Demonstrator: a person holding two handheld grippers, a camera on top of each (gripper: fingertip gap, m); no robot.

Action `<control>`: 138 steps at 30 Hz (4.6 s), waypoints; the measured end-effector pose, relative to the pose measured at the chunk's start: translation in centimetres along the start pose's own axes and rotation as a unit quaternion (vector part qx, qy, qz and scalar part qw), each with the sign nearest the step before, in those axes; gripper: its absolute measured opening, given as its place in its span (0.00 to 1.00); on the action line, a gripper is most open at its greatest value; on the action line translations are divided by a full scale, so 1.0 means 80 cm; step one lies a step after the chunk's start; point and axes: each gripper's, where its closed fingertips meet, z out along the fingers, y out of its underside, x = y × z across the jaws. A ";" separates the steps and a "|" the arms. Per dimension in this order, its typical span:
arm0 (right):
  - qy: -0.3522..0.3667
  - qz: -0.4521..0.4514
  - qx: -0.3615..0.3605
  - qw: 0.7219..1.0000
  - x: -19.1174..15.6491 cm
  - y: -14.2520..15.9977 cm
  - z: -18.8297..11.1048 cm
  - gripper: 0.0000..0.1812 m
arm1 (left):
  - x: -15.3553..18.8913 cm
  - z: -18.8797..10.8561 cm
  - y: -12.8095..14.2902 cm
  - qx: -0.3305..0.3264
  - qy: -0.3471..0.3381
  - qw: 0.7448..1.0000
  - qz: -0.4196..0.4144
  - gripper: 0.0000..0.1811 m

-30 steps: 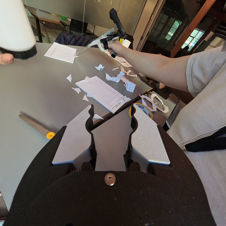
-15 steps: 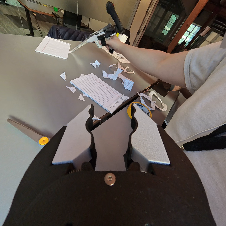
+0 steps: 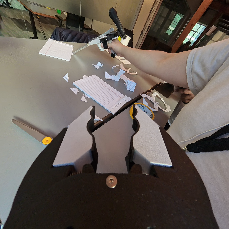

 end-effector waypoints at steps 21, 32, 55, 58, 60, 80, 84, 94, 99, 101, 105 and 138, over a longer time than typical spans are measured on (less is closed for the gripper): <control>-0.015 0.003 -0.009 1.000 -0.030 -0.025 -0.028 0.10 | 0.005 -0.014 0.009 0.006 0.021 1.000 -0.001 0.32; -0.023 -0.019 -0.015 0.999 -0.025 -0.004 -0.011 0.12 | 0.003 -0.036 0.023 -0.004 0.005 1.000 -0.009 0.31; -0.022 0.020 0.007 1.000 -0.026 0.004 -0.024 0.09 | 0.008 -0.039 0.014 -0.009 0.019 1.000 0.003 0.32; -0.024 0.015 0.032 0.999 -0.033 -0.018 -0.026 0.09 | 0.007 -0.039 0.017 -0.010 0.018 1.000 0.004 0.31; -0.029 0.008 0.048 0.998 -0.043 -0.038 -0.021 0.09 | 0.007 -0.036 0.022 -0.014 0.025 1.000 -0.007 0.31; -0.011 -0.034 0.007 0.999 -0.091 -0.068 0.097 0.11 | 0.002 -0.061 0.023 0.007 -0.007 1.000 -0.015 0.31; -0.007 -0.047 0.029 0.998 -0.094 -0.081 0.076 0.11 | 0.000 -0.061 0.021 0.007 -0.002 1.000 -0.013 0.31; -0.171 -0.271 -0.058 0.946 -0.246 -0.027 0.008 0.11 | -0.003 -0.049 0.016 0.024 0.036 0.999 -0.009 0.31; -0.154 -0.374 -0.074 0.911 -0.276 -0.018 0.000 0.11 | 0.001 -0.044 0.016 0.019 0.047 0.999 -0.002 0.31; -0.150 -0.426 -0.084 0.888 -0.292 -0.015 -0.004 0.11 | 0.001 -0.046 0.017 0.018 0.045 0.999 0.000 0.31; -0.131 -0.517 -0.102 0.840 -0.315 -0.007 -0.008 0.11 | -0.003 -0.056 0.021 0.026 0.037 0.999 -0.011 0.31; -0.122 -0.387 -0.039 0.913 -0.329 -0.017 0.005 0.11 | -0.016 -0.064 0.016 0.026 0.022 0.999 -0.009 0.31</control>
